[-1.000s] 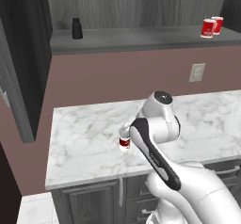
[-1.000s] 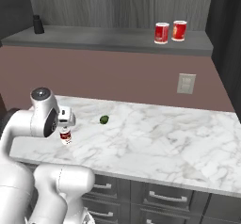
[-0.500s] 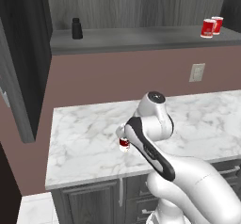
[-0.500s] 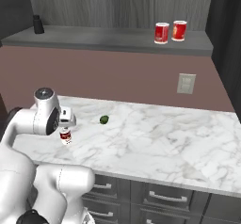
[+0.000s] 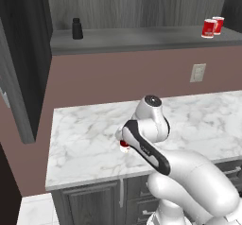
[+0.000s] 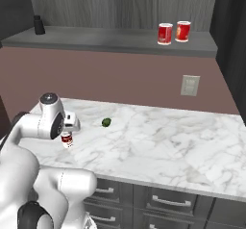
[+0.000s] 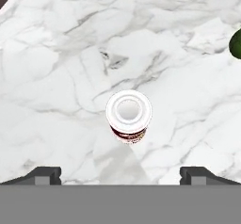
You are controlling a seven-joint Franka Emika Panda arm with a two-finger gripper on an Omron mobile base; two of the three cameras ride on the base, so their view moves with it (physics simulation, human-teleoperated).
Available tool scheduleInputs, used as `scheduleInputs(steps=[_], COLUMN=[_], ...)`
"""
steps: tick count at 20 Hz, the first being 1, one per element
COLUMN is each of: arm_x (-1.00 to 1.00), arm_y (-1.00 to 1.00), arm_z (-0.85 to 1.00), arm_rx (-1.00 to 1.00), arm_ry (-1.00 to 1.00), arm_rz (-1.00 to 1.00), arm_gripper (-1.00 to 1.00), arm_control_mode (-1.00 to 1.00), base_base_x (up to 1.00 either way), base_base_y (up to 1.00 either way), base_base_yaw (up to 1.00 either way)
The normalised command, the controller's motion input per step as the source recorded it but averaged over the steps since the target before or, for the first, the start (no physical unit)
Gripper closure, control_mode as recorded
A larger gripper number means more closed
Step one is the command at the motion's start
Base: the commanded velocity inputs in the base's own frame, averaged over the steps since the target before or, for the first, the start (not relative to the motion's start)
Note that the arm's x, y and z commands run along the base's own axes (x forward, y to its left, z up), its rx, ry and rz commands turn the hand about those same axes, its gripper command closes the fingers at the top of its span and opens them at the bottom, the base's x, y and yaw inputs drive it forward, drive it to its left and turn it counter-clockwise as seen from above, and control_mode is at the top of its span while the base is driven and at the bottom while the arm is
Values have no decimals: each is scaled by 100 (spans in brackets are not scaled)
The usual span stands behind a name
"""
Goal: Pick the cans from the counter and place them in their designated side in the cabinet.
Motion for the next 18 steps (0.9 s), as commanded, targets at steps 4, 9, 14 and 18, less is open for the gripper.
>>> scheduleInputs(steps=[4, 9, 14, 18], arm_x=[24, 23, 23, 22], arm_y=[3, 3, 4, 6], arm_z=[-22, -20, -20, -20], arm_rx=[0, 0, 0, 0], arm_ry=[1, 0, 1, 2], arm_rz=[0, 1, 0, 0], arm_gripper=[-100, -100, -100, -100], arm_control_mode=[-100, -100, -100, -100], base_base_x=[0, 0, 0, 0], base_base_y=[0, 0, 0, 0], base_base_yaw=[0, 0, 0, 0])
